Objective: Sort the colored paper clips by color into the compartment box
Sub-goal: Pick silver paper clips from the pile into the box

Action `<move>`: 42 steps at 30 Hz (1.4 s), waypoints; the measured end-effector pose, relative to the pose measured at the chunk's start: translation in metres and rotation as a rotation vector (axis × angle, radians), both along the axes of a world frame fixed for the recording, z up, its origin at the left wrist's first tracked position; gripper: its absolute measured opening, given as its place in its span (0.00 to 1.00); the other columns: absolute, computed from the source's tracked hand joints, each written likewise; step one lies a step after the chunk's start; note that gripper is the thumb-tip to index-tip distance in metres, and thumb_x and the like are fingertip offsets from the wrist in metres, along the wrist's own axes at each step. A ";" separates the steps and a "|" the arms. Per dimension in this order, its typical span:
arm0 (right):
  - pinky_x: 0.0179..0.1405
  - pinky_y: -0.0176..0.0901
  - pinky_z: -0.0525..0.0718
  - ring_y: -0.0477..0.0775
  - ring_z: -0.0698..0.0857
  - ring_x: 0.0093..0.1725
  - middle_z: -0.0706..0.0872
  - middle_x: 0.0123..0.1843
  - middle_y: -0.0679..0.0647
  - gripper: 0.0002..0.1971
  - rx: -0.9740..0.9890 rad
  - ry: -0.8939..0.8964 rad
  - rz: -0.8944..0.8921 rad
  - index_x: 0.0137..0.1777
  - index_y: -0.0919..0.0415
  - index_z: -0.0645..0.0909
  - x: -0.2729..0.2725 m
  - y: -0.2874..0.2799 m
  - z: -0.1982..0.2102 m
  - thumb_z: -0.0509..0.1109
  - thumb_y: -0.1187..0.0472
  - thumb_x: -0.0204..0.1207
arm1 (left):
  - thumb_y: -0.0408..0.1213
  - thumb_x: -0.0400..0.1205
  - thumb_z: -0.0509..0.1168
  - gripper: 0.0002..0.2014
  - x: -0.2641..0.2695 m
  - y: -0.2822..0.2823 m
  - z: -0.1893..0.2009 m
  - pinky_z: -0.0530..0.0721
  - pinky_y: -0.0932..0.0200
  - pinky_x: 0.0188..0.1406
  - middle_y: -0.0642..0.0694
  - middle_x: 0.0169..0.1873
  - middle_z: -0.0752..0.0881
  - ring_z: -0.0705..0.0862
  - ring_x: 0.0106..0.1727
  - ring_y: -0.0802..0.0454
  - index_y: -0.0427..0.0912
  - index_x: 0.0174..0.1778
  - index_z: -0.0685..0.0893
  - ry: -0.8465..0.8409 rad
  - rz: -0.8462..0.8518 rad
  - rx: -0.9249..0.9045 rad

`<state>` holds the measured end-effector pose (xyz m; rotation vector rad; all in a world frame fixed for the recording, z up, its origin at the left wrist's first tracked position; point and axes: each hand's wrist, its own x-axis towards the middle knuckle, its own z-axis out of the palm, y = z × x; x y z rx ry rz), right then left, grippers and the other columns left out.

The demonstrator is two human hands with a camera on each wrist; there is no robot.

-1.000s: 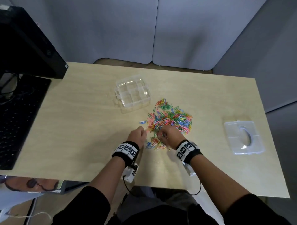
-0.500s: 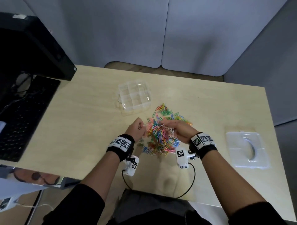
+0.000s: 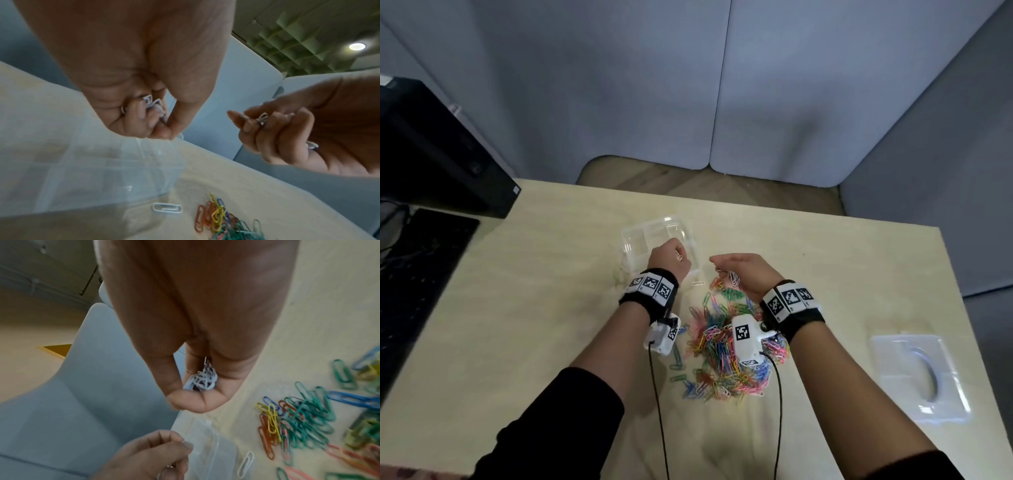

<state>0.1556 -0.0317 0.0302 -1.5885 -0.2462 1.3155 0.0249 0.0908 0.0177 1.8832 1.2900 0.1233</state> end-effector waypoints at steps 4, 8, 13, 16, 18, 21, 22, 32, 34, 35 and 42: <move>0.40 0.42 0.81 0.56 0.80 0.33 0.82 0.35 0.65 0.05 -0.035 -0.080 0.018 0.50 0.72 0.86 0.008 0.018 -0.006 0.69 0.75 0.78 | 0.28 0.76 0.66 0.09 0.018 0.015 -0.007 0.86 0.60 0.49 0.46 0.46 0.90 0.88 0.49 0.47 0.45 0.43 0.90 0.141 -0.087 0.045; 0.40 0.40 0.87 0.56 0.85 0.35 0.86 0.40 0.68 0.08 -0.069 -0.087 0.014 0.46 0.68 0.87 0.013 0.032 -0.014 0.69 0.78 0.77 | 0.26 0.73 0.69 0.10 0.023 0.020 -0.012 0.85 0.61 0.48 0.46 0.46 0.90 0.87 0.51 0.46 0.43 0.46 0.90 0.171 -0.180 0.064; 0.38 0.39 0.86 0.55 0.86 0.34 0.87 0.36 0.63 0.10 -0.101 -0.176 0.062 0.43 0.63 0.87 0.016 0.052 -0.021 0.69 0.77 0.77 | 0.14 0.72 0.61 0.36 0.014 0.021 -0.016 0.83 0.59 0.55 0.46 0.62 0.81 0.80 0.65 0.50 0.48 0.74 0.74 -0.016 -0.123 -0.219; 0.42 0.40 0.86 0.56 0.88 0.38 0.88 0.39 0.63 0.10 -0.118 -0.221 0.113 0.46 0.62 0.87 0.014 0.066 -0.024 0.67 0.76 0.78 | 0.10 0.71 0.55 0.40 0.006 0.020 -0.018 0.81 0.58 0.60 0.43 0.70 0.78 0.75 0.74 0.50 0.47 0.77 0.69 -0.149 -0.116 -0.298; 0.39 0.36 0.84 0.55 0.89 0.41 0.89 0.42 0.62 0.10 -0.135 -0.243 0.154 0.54 0.64 0.87 0.011 0.073 -0.024 0.66 0.74 0.80 | 0.08 0.71 0.52 0.40 -0.001 0.019 -0.019 0.79 0.61 0.62 0.42 0.71 0.77 0.75 0.75 0.51 0.46 0.76 0.69 -0.248 -0.069 -0.319; 0.43 0.40 0.87 0.56 0.90 0.44 0.90 0.47 0.62 0.14 -0.169 -0.295 0.237 0.62 0.66 0.84 0.005 0.084 -0.027 0.65 0.72 0.79 | 0.10 0.75 0.52 0.35 -0.015 0.017 -0.020 0.79 0.64 0.63 0.44 0.64 0.80 0.79 0.67 0.53 0.46 0.74 0.71 -0.347 0.041 -0.226; 0.53 0.46 0.89 0.58 0.90 0.49 0.90 0.51 0.63 0.15 -0.182 -0.327 0.276 0.63 0.66 0.84 0.003 0.087 -0.028 0.66 0.72 0.78 | 0.12 0.76 0.52 0.33 -0.020 0.017 -0.022 0.79 0.66 0.62 0.44 0.60 0.82 0.81 0.63 0.54 0.47 0.72 0.73 -0.370 0.099 -0.181; 0.64 0.36 0.76 0.56 0.80 0.71 0.81 0.73 0.57 0.23 -0.225 -0.696 0.591 0.71 0.58 0.80 -0.024 0.098 -0.016 0.58 0.73 0.80 | 0.15 0.77 0.61 0.21 -0.059 -0.009 -0.022 0.85 0.69 0.46 0.51 0.38 0.90 0.88 0.41 0.55 0.47 0.37 0.89 -0.283 0.041 -0.181; 0.67 0.43 0.82 0.57 0.86 0.63 0.88 0.64 0.58 0.20 -0.192 -0.793 0.472 0.63 0.59 0.87 -0.020 0.087 -0.016 0.60 0.74 0.78 | 0.22 0.77 0.67 0.15 -0.061 -0.017 -0.026 0.86 0.65 0.45 0.52 0.39 0.90 0.88 0.41 0.57 0.49 0.41 0.90 -0.218 0.004 -0.145; 0.62 0.48 0.86 0.57 0.89 0.55 0.90 0.56 0.59 0.18 -0.182 -0.836 0.353 0.56 0.58 0.89 -0.016 0.078 -0.019 0.62 0.74 0.76 | 0.26 0.77 0.69 0.12 -0.064 -0.020 -0.028 0.86 0.64 0.44 0.52 0.39 0.89 0.87 0.41 0.57 0.49 0.44 0.90 -0.183 -0.007 -0.128; 0.54 0.45 0.88 0.50 0.88 0.45 0.92 0.49 0.57 0.10 -0.216 -0.877 0.356 0.52 0.59 0.91 -0.013 0.022 -0.057 0.80 0.60 0.71 | 0.34 0.70 0.81 0.10 -0.090 -0.039 -0.041 0.89 0.62 0.47 0.54 0.37 0.89 0.87 0.39 0.61 0.48 0.45 0.90 -0.006 -0.174 -0.106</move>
